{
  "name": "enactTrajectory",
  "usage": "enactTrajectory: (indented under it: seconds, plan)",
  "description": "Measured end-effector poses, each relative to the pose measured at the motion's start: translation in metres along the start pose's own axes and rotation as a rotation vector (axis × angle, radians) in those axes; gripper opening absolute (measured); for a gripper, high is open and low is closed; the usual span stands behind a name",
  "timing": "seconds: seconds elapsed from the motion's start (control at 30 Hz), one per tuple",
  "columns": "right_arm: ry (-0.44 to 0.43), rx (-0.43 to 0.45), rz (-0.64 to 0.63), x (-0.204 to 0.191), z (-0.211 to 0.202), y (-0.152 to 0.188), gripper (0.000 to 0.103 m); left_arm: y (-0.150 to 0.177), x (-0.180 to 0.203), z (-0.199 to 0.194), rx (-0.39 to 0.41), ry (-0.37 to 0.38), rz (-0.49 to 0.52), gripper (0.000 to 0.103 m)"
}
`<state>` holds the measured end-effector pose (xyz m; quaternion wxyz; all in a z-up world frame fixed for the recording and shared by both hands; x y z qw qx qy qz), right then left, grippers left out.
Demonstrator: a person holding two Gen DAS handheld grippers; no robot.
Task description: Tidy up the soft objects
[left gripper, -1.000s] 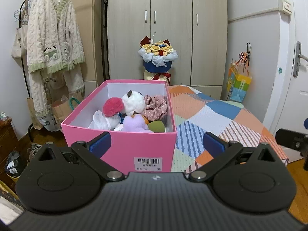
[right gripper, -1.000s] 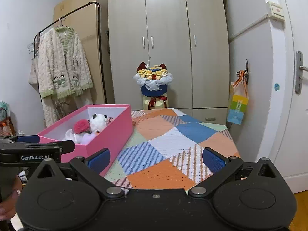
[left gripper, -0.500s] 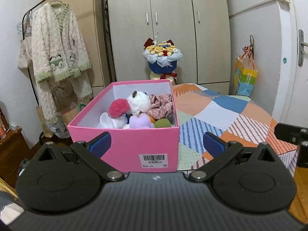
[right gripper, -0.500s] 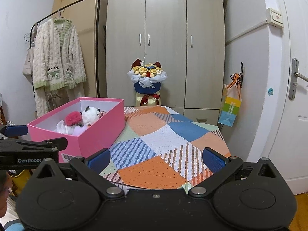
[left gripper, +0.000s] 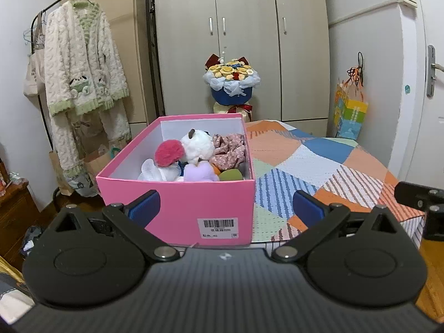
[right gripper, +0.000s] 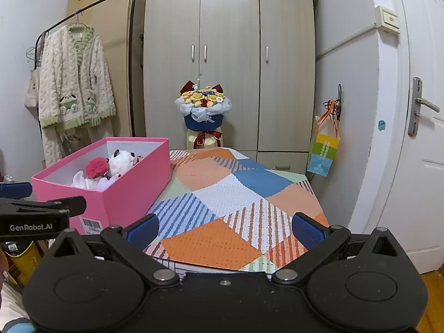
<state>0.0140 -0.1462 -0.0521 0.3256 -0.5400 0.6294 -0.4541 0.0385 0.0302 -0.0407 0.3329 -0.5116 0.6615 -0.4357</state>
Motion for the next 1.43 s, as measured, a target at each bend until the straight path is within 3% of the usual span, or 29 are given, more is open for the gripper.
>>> enactTrajectory:
  seconds: [0.47,0.87,1.0,1.43]
  plan:
    - [-0.001,0.0,0.004,-0.0017,-0.0004,0.0039,0.103,-0.0005,0.0004,-0.0056,-0.004,0.011,-0.009,0.103]
    - [0.004,0.01,-0.007,-0.0021,-0.0038,0.0039,0.103,0.0004,0.0066,-0.0079,-0.001,0.002,0.047,0.103]
    - [0.014,0.006,0.004,-0.0002,-0.003,0.0045,0.103,0.0006,0.0058,-0.0083,-0.006,0.034,0.034,0.103]
    - [0.018,-0.002,0.011,0.0018,-0.0013,0.0064,0.103,0.0018,0.004,-0.0086,0.003,0.02,0.017,0.103]
Point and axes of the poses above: each gripper's, at about its wrist camera, not at the fingertips, and z roughly the way its jaws point, x to its right, y to its underside, the point moved 5 cm from there along z, roughly the way its jaws point, and after that the axes turned 12 degrees about y, right-handed, at the moved point
